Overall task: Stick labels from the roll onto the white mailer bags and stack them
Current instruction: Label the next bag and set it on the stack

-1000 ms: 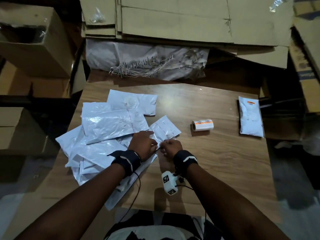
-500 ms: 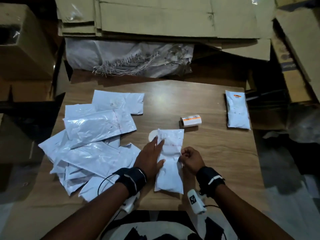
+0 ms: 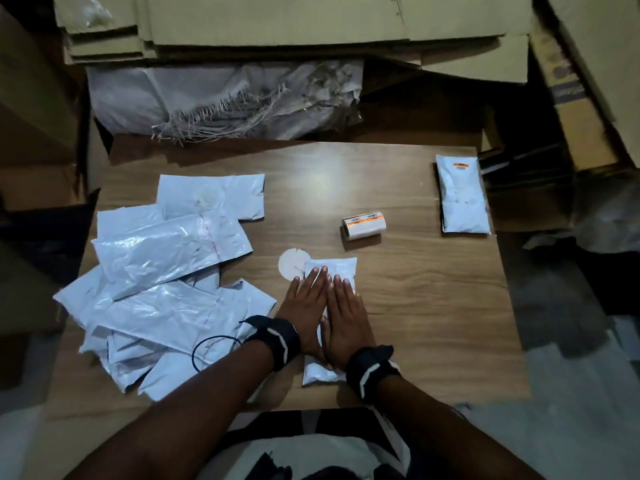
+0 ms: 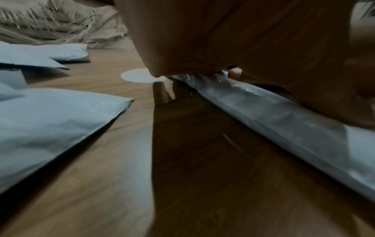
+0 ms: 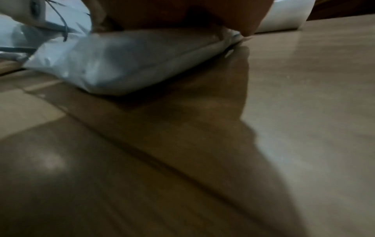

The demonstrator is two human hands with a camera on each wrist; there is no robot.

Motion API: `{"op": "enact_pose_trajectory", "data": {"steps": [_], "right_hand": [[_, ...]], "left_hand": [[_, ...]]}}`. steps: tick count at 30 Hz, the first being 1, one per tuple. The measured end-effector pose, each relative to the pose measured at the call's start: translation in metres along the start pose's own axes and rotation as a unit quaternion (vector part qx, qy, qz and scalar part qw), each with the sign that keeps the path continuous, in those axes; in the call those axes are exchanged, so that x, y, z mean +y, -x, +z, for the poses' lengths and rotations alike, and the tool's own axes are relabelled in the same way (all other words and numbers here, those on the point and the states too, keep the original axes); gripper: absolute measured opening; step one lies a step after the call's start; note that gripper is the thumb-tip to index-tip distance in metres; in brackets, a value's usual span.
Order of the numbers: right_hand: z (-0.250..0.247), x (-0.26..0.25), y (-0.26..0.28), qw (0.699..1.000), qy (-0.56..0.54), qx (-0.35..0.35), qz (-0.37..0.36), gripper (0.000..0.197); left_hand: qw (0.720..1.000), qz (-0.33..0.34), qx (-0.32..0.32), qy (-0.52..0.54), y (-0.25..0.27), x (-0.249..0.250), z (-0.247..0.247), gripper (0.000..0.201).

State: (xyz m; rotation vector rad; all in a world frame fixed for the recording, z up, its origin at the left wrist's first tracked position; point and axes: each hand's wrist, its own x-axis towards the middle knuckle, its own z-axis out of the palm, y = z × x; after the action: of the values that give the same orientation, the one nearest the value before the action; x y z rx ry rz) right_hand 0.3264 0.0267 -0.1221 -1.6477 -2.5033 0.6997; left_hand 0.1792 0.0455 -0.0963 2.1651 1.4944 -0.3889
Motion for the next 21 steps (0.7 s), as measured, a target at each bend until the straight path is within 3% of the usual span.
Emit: {"op": "enact_pose_trajectory", "data": {"steps": [5, 21], "right_hand": [[0.0008, 0.0079, -0.0016, 1.000, -0.006, 0.003, -0.014, 0.066], [0.0002, 0.0056, -0.0014, 1.000, -0.014, 0.011, -0.013, 0.070]], "left_hand": [[1.000, 0.006, -0.004, 0.005, -0.0024, -0.0006, 0.0003, 0.159], [1.000, -0.003, 0.007, -0.003, -0.0019, 0.0008, 0.0036, 0.138]]}}
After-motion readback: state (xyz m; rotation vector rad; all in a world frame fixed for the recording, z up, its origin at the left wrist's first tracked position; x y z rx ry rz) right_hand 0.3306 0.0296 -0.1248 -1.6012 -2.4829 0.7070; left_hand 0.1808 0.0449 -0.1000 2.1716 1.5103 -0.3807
